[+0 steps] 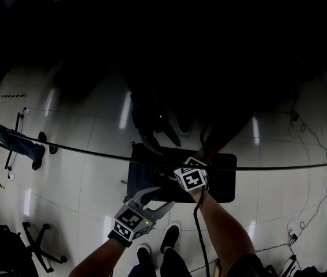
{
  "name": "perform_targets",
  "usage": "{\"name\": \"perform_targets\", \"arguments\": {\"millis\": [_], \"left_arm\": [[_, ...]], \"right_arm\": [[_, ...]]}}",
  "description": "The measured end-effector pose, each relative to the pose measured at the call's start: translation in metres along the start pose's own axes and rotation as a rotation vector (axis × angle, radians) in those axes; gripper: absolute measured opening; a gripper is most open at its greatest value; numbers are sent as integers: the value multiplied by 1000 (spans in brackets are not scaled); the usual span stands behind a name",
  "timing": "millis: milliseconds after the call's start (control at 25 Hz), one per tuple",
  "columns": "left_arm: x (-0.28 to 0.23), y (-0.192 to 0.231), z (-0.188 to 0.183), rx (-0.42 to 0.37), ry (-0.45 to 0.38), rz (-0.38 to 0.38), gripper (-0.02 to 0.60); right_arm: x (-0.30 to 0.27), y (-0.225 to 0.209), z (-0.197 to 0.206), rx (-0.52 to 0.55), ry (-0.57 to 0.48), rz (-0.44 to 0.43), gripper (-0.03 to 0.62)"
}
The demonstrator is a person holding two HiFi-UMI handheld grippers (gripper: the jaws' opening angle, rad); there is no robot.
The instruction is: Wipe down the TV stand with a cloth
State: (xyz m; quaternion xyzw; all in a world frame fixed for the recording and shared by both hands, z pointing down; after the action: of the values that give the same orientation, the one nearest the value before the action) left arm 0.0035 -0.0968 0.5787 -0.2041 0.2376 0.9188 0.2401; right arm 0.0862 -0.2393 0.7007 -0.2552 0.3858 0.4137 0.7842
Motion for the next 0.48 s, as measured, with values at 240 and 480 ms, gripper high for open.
{"name": "perform_targets", "arguments": {"millis": [240,480], "left_arm": [[-6,-2,5,-3,11,12,250],[-6,-7,5,-10,14,21,250]], "right_arm": [[12,-19,20,49,91,73,52],[53,-84,57,-44,82,165,52]]}}
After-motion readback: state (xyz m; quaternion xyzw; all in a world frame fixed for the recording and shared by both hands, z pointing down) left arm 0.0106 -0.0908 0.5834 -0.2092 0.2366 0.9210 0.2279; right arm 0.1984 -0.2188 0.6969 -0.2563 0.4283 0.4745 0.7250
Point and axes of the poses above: the fingertips, and each gripper's own axes: x backward along the fingers, y to its left, z out of its underside, the point moved 4 cm from there along x, backward along the fingers, and after that the axes turned 8 degrees about y, right-handed, at the moved point
